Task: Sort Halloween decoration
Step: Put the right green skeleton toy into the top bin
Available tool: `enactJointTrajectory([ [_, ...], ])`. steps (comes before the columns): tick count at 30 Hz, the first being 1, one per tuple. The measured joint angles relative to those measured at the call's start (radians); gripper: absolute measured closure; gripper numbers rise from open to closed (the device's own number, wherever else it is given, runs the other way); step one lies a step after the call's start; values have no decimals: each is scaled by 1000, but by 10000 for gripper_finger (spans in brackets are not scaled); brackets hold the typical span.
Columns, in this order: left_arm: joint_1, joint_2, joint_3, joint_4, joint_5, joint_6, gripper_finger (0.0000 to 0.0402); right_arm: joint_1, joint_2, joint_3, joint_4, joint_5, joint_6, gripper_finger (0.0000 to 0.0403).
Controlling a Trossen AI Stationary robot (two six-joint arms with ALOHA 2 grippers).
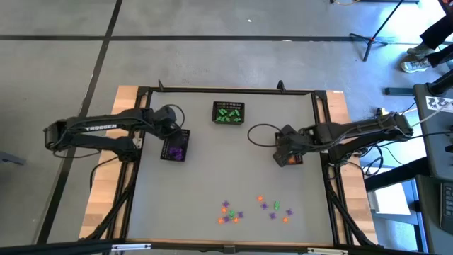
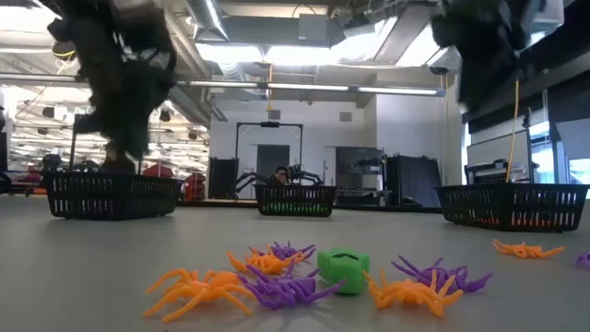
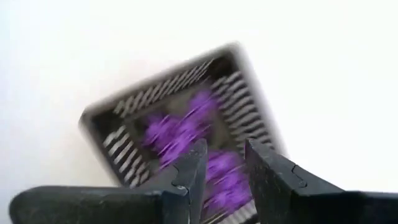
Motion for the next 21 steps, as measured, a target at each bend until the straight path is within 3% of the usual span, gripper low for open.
enactJointTrajectory([
  [5, -2, -66, 120, 26, -56, 76, 300, 34, -1, 113, 136, -31, -140, 235],
  [10, -50, -94, 197, 116, -81, 159, 300, 165, 23, 118, 229, -96, -244, 237],
  [15, -185, -107, 201, 350, -80, 197, 300, 333, 108, 117, 182, -106, -168, 237],
  [21, -353, -107, 202, 531, -245, 247, 300, 520, 229, 116, 174, -144, -49, 237],
])
